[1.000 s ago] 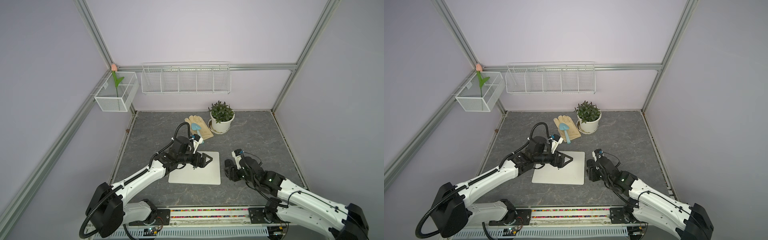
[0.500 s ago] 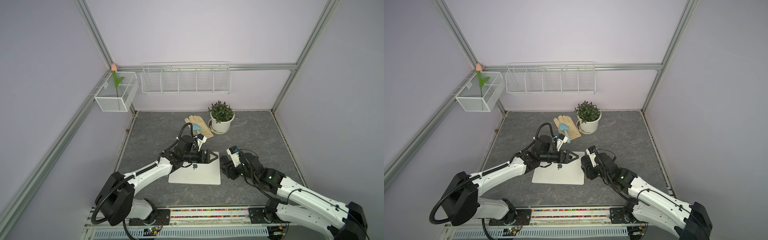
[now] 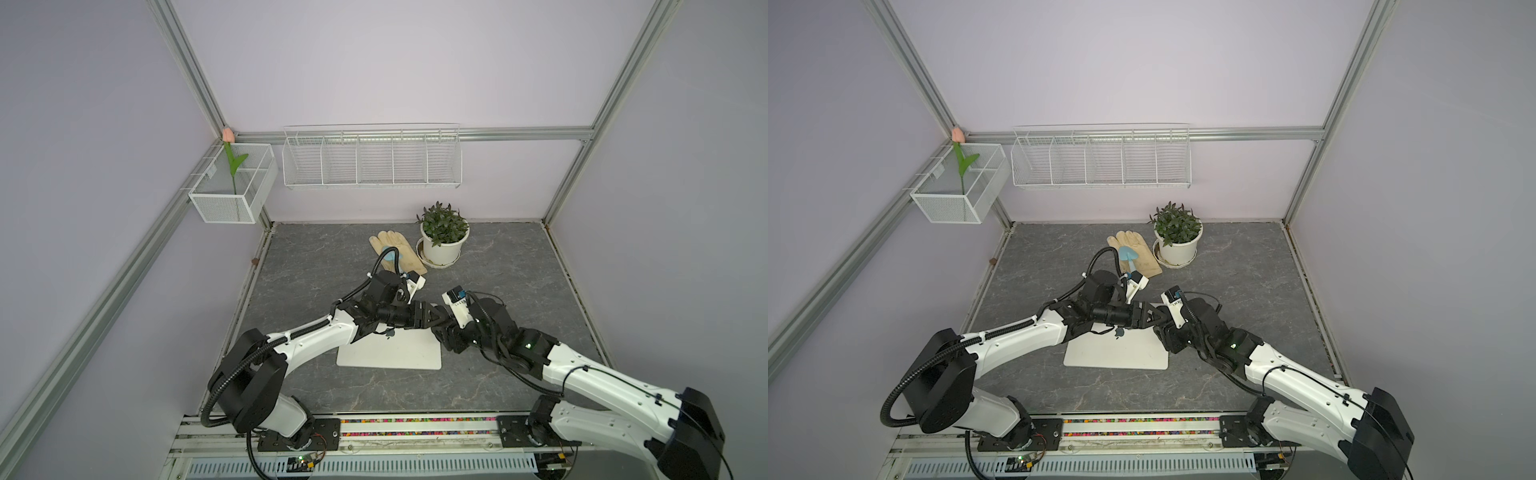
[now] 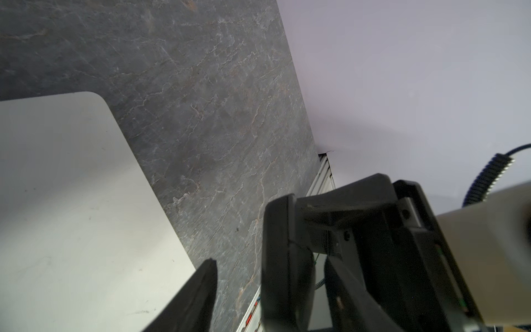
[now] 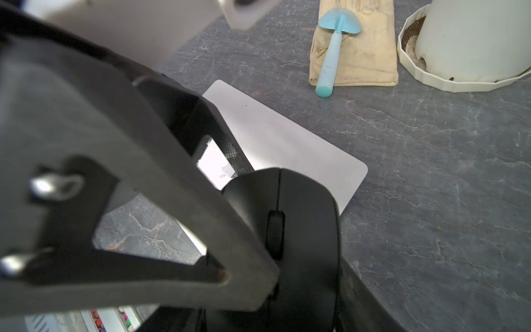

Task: Insert the wireless mouse receiver into the laptop
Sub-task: Pick up the mouse from the center of the board.

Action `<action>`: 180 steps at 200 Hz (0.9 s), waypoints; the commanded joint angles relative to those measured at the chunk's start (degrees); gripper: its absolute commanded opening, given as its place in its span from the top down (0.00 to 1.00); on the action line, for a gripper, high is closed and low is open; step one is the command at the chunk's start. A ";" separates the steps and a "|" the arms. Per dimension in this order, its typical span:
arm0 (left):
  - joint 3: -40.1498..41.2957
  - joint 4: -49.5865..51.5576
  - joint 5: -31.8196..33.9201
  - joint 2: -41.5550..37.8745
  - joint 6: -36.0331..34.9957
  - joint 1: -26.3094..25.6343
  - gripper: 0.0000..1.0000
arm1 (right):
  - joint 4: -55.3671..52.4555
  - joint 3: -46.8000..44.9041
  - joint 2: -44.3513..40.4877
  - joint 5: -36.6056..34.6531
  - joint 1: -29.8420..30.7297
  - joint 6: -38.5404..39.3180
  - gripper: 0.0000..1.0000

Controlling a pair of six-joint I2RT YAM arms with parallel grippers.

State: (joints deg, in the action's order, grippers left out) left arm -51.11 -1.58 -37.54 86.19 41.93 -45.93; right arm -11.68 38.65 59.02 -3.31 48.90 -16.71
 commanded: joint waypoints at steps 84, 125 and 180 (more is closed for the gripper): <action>-2.39 -3.35 -3.86 3.94 1.84 -0.65 0.90 | 4.66 2.02 2.43 0.29 0.32 2.04 0.39; -3.45 -2.45 -2.04 4.37 2.05 -0.65 1.00 | 3.49 2.22 1.82 -2.69 0.25 3.53 0.15; -11.60 15.65 13.57 3.42 2.73 2.07 1.00 | 1.96 -0.18 -2.44 -4.63 0.57 13.75 0.00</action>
State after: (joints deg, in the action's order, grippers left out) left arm -57.63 3.53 -33.67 90.00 43.31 -45.93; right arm -11.16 39.59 59.83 -6.26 49.15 -9.85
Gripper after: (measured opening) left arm 0.227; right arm 0.997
